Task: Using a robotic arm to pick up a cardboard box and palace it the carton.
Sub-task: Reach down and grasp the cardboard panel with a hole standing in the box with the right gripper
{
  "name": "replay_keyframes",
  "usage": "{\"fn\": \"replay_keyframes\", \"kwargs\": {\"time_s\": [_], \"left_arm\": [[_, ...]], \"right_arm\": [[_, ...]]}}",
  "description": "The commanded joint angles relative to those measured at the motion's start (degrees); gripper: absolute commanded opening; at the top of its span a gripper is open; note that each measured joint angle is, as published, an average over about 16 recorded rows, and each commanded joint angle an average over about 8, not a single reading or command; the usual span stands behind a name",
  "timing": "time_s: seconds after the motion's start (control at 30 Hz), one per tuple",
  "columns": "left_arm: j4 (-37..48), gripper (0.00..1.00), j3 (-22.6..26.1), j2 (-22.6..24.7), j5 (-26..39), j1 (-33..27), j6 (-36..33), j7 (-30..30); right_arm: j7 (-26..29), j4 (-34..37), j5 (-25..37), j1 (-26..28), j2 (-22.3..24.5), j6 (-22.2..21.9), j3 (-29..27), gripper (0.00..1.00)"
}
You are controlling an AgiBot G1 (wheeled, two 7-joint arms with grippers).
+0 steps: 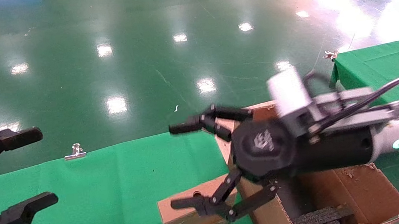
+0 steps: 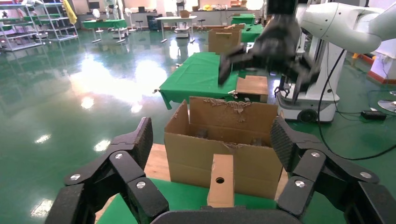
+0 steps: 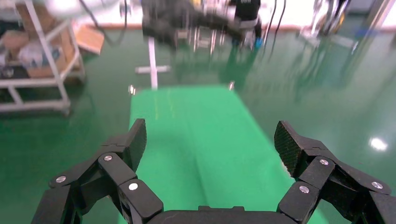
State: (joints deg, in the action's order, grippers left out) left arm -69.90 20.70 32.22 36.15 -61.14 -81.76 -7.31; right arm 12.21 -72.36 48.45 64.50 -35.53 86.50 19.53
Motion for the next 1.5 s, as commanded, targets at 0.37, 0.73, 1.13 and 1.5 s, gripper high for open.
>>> {"fn": "replay_keyframes", "kwargs": {"time_s": [0.37, 0.73, 1.13, 1.5], "left_arm": [[0.0, 0.00, 0.0, 0.0, 0.0, 0.0, 0.0, 0.0], [0.0, 0.00, 0.0, 0.0, 0.0, 0.0, 0.0, 0.0], [0.0, 0.00, 0.0, 0.0, 0.0, 0.0, 0.0, 0.0], [0.0, 0.76, 0.0, 0.0, 0.0, 0.0, 0.0, 0.0]], "right_arm": [[0.5, 5.2, 15.9, 8.6, -3.9, 3.5, 9.6, 1.00], [-2.1, 8.4, 26.6, 17.5, -9.1, 3.6, 20.1, 1.00], [-5.1, 13.1, 36.1, 24.2, -15.2, 3.3, 27.7, 1.00], [-8.2, 15.3, 39.8, 27.9, -18.6, 3.6, 34.2, 1.00]]}}
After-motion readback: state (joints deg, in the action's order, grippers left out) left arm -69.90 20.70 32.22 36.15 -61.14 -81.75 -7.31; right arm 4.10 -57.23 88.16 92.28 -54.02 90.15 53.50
